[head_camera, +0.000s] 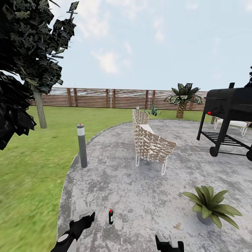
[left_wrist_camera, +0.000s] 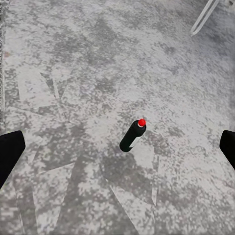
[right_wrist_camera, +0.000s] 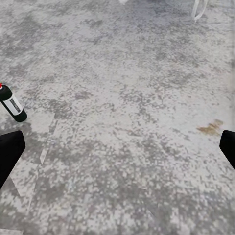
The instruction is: Pick up the pesticide atomizer in the garden and spray insectifuge to fully cover both potted plants in the garden.
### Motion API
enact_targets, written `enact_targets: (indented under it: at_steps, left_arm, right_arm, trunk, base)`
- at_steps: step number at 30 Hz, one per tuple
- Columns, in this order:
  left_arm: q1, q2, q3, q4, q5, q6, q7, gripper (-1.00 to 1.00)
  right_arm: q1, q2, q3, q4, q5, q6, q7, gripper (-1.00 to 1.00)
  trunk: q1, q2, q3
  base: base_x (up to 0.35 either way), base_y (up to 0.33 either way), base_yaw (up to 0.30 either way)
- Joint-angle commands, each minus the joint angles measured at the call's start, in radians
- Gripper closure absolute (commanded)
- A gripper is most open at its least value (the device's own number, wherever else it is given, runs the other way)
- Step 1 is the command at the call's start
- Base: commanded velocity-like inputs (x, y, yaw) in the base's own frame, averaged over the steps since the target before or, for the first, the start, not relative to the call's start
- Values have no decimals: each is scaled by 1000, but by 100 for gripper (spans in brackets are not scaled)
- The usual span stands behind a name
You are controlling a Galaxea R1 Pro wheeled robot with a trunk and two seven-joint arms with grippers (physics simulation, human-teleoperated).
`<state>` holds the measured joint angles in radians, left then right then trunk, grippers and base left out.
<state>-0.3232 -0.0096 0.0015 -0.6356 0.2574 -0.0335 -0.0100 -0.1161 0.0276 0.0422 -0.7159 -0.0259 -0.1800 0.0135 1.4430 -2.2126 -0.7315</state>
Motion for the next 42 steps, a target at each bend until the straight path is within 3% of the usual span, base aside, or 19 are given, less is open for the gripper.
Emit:
enact_targets:
  at_steps: [1, 22, 24, 28, 29, 31, 32, 35, 39, 40, 42]
  left_arm:
    - [-1, 0, 0, 1, 8, -2, -1, -100]
    - [-1, 4, -4, 1, 3, -2, -1, -100]
    - [-1, 4, -11, 1, -13, -2, -1, -100]
    - [-1, 0, -25, -1, -90, -2, 2, -100]
    - [-4, -3, -26, -4, -117, 1, 5, -100]
    - [-10, -5, -26, -7, -126, 3, 7, -100]
    - [-14, -6, -27, -9, -129, 4, 8, -100]
    - [-69, -7, -26, -17, -136, 24, 10, -100]
    - [-128, -8, -25, -19, -135, 46, 12, -100]
    - [-144, -8, -25, -20, -135, 52, 12, -100]
    - [-198, -7, -21, -20, -133, 75, 13, -100]
  right_arm:
    - [-1, 0, 0, 0, -3, -3, 1, -100]
    - [0, 0, 4, 1, 0, -2, 5, -100]
    - [0, 0, 6, 4, 2, -3, 6, -100]
    - [-5, 1, 23, 23, 11, -4, 8, -100]
    - [-14, 1, 43, 22, 13, 1, 8, -100]
    - [-28, 2, 53, 16, 14, 10, 8, -100]
    - [-39, 5, 57, 11, 15, 20, 8, -100]
    - [-107, 35, 69, -63, 16, 185, 7, -100]
    - [-178, 62, 93, -114, 16, 313, 6, -100]
    - [-191, 69, 104, -123, 16, 341, 6, -100]
    - [-229, 92, 165, -162, 15, 425, 5, -100]
  trunk:
    - [0, 0, -1]
    - [0, 0, -1]
    - [0, 0, -1]
    - [0, 0, -1]
    - [0, 0, -1]
    - [0, 0, -1]
    - [0, 0, -1]
    - [0, 0, -1]
    - [0, 0, -1]
    - [0, 0, -1]
    - [0, 0, -1]
  base:
    - [0, 0, -53]
    - [90, 0, -224]
    - [31, 0, -90]
    - [13, 0, -38]
    - [5, 0, -13]
    - [3, 0, -10]
    - [2, 0, -7]
    - [1, 0, -3]
    - [0, 0, -1]
    - [0, 0, 0]
    - [0, 0, 0]
